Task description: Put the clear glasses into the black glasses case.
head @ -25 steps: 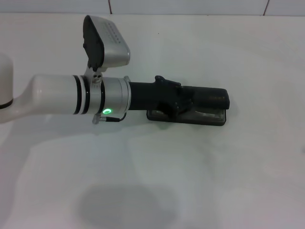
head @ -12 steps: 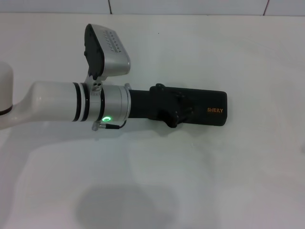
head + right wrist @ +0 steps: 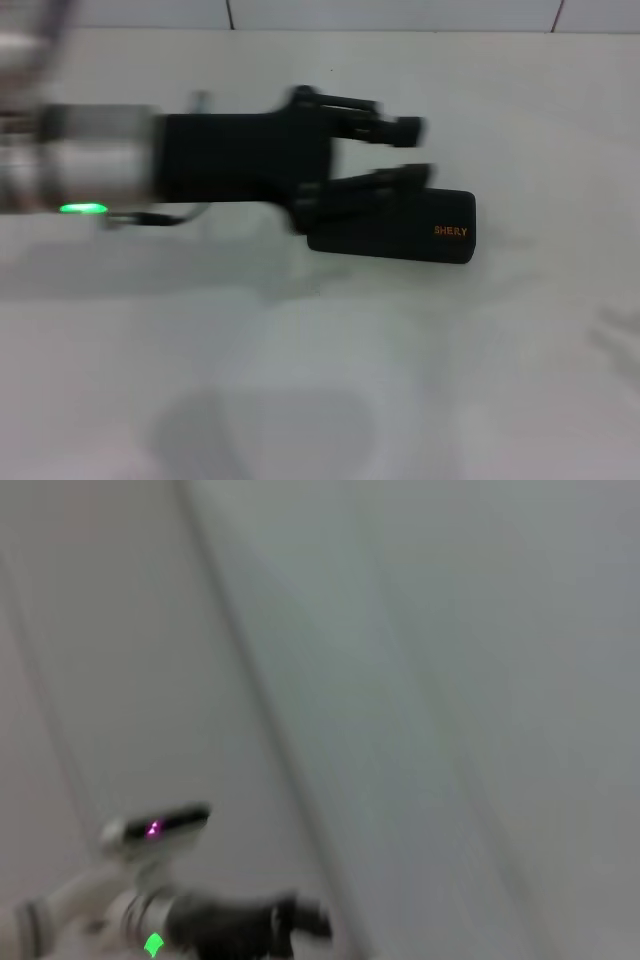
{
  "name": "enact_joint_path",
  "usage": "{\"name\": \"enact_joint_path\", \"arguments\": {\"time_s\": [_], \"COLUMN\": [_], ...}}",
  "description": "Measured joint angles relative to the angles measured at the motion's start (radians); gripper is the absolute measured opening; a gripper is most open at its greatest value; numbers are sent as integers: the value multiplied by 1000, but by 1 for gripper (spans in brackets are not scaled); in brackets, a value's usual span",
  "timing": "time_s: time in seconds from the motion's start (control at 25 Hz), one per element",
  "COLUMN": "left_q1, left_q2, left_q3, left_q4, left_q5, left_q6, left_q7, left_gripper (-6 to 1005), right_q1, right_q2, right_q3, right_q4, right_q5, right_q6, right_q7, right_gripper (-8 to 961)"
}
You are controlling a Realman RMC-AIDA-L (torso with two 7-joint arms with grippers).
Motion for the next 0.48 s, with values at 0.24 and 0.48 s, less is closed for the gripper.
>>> {"name": "enact_joint_path", "arguments": {"time_s": [0.24, 0.48], "left_q1": [42, 65], "left_q2": [47, 135], "left_q3": [-262, -299], "left_q4": [-30, -86], "left_q5": [16, 42], "left_q6": [305, 339], "left_q7": [-41, -88], "left_gripper": [438, 601], "right_q1": [107, 256], "right_q2": [10, 13], "right_q3": [-260, -453], "right_q4": [100, 184], "right_q5": [63, 154], "right_q6": [14, 135], "right_q7": [-143, -224], "right_gripper": [279, 535]}}
